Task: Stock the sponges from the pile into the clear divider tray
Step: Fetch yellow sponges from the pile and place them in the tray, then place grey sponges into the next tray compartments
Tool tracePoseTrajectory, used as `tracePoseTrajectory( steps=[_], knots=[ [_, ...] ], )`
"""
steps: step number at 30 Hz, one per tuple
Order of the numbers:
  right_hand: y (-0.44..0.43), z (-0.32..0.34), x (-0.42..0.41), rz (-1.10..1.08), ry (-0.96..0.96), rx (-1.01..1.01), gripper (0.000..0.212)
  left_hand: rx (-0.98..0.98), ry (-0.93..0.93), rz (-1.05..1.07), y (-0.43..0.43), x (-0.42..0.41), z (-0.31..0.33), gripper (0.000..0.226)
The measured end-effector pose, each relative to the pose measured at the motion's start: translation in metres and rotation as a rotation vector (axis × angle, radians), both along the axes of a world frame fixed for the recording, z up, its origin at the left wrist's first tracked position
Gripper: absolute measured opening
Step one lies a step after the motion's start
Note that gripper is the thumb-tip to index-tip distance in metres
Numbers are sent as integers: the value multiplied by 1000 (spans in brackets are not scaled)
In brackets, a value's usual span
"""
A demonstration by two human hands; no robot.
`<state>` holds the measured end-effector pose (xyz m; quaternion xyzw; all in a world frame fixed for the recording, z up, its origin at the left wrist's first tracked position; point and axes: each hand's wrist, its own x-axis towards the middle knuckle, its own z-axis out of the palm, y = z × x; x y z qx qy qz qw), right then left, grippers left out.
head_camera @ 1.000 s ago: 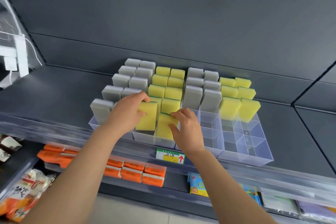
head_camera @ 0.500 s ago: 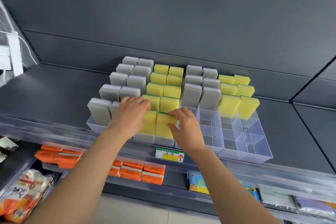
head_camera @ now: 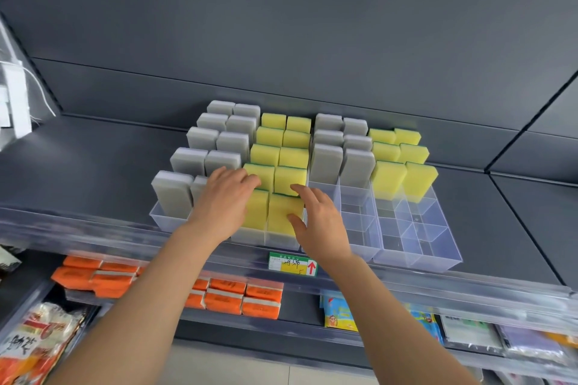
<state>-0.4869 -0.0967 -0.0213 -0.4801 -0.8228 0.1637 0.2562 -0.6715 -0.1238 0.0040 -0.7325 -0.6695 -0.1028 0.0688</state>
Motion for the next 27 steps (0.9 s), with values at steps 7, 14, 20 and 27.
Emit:
tracePoseTrajectory(
  steps=[7, 14, 20, 27],
  knots=[
    [-4, 5, 1, -37, -27, -14, 54, -3, -6, -10, -6, -1, 8, 56],
    [-6, 9, 24, -121, -51, -8, 52, 63, -49, -72, -7, 25, 19, 48],
    [-7, 8, 80, -269, -145, 46, 49, 124, -15, -185, 5, 84, 18, 44],
    [-15, 13, 178, -427, -287, 38, 46, 105, 43, -320, 19, 175, 7, 36]
  ],
)
